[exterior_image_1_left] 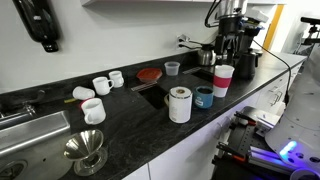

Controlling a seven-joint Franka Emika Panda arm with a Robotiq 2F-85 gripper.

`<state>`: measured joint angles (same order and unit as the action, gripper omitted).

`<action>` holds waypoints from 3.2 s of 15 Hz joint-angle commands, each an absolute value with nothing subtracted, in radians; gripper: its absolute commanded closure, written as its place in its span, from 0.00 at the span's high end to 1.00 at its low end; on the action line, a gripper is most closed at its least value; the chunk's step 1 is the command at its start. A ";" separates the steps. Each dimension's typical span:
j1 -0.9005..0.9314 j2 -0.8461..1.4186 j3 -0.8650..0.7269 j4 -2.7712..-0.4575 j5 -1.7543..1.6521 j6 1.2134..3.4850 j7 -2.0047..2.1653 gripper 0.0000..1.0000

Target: Move the blue mug backward

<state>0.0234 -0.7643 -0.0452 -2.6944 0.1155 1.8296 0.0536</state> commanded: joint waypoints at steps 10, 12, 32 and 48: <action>-0.024 -0.670 0.035 -2.782 0.091 2.042 0.215 1.00; -0.025 -0.670 0.035 -2.782 0.091 2.043 0.215 1.00; -0.099 -0.403 0.076 -2.784 0.063 2.242 0.515 1.00; -0.085 -0.255 0.059 -2.784 0.046 2.334 0.534 0.18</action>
<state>-0.0863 -0.2542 0.0616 -2.7859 0.0510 2.3160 0.5285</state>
